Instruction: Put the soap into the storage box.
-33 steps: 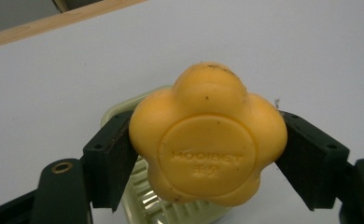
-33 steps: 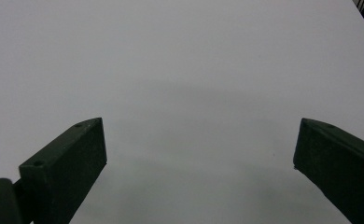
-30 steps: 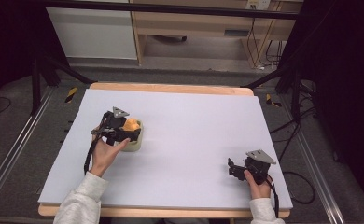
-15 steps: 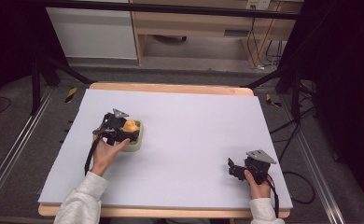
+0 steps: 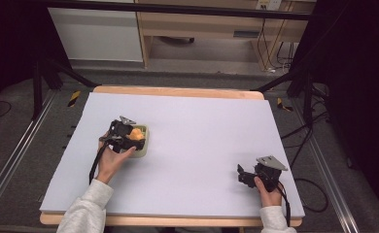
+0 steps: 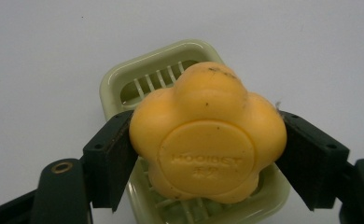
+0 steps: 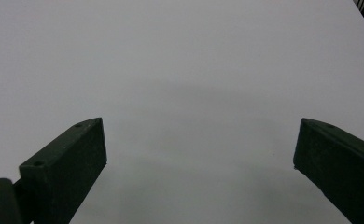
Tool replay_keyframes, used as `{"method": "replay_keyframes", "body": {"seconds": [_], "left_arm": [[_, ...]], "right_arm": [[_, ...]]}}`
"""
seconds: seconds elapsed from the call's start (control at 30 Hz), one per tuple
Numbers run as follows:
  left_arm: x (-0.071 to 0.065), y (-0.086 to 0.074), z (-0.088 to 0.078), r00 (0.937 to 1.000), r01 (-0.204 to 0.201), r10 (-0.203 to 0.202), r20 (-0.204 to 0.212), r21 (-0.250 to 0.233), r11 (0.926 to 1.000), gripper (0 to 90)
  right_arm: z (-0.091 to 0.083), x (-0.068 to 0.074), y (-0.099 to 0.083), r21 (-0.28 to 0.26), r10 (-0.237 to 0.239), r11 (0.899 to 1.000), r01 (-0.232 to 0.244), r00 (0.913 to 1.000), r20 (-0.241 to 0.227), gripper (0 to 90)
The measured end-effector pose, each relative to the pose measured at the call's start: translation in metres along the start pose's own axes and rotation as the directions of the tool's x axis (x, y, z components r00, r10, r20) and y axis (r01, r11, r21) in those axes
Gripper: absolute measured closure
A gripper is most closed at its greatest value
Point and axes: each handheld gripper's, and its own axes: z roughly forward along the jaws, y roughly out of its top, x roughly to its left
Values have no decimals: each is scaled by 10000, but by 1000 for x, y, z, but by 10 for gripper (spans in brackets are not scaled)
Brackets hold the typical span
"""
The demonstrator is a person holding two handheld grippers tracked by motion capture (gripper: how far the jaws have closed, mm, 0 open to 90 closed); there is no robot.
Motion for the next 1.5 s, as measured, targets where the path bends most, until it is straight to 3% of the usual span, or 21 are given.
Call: {"method": "replay_keyframes", "body": {"seconds": [0.23, 0.7, 1.5], "left_arm": [[-3, -1, 4, 10000, -63, 63, 2, 149, 9999, 247], [2, -3, 7, 9990, 404, -404, 171, -13, 9992, 245], [6, -4, 12, 9982, 588, -586, 96, -150, 9982, 243]], "right_arm": [[0, 0, 0, 0, -6, 10000, 6, 10000, 11, 31], [0, 0, 0, 5, -25, 10000, 25, 10000, 10, 31], [0, 1, 0, 28, -59, 10000, 59, 10000, 32, 31]]}}
